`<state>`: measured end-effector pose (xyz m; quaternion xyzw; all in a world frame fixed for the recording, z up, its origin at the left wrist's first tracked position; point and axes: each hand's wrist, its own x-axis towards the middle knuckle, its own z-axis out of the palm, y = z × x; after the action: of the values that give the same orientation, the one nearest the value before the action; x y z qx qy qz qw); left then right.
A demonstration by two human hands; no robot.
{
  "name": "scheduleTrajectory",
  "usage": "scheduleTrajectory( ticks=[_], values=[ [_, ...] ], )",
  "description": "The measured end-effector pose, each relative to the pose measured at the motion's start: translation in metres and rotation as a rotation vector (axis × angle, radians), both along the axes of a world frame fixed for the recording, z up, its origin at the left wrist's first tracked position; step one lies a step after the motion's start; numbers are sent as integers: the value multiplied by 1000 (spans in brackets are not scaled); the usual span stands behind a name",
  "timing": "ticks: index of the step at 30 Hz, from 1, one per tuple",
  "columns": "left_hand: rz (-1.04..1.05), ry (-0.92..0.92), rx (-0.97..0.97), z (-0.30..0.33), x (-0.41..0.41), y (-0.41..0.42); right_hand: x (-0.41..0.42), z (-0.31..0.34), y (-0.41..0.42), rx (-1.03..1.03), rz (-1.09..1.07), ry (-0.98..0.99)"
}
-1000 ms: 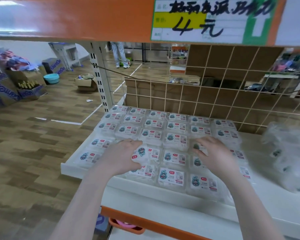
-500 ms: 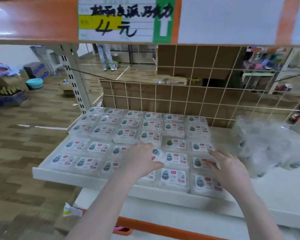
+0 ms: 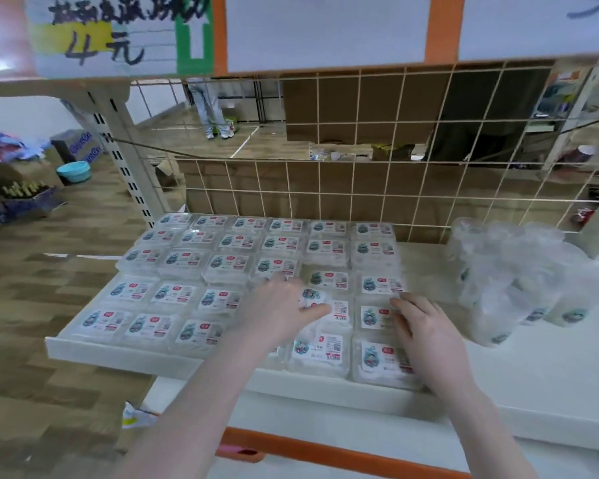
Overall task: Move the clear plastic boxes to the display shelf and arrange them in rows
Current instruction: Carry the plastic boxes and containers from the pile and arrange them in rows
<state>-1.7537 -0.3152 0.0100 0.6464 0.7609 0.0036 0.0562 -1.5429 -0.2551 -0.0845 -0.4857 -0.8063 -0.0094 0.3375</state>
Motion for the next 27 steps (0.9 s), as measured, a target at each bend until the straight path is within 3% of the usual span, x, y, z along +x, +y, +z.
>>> scheduleTrajectory(
  ticks=[7, 13, 21, 23, 27],
  values=[
    [-389, -57, -155, 8, -25, 2, 0, -2, 0, 2, 6, 51],
    [-406, 35, -189, 1, -26, 4, 0, -8, 2, -1, 8, 78],
    [-204, 337, 58, -6, 9, 16, -1, -7, 1, 12, -4, 75],
    [-213, 320, 56, -4, 8, 21, -1, -8, 2, 19, -5, 72],
    [-421, 126, -39, 4, -5, 26, -1, -8, 3, 36, -6, 63]
  ],
)
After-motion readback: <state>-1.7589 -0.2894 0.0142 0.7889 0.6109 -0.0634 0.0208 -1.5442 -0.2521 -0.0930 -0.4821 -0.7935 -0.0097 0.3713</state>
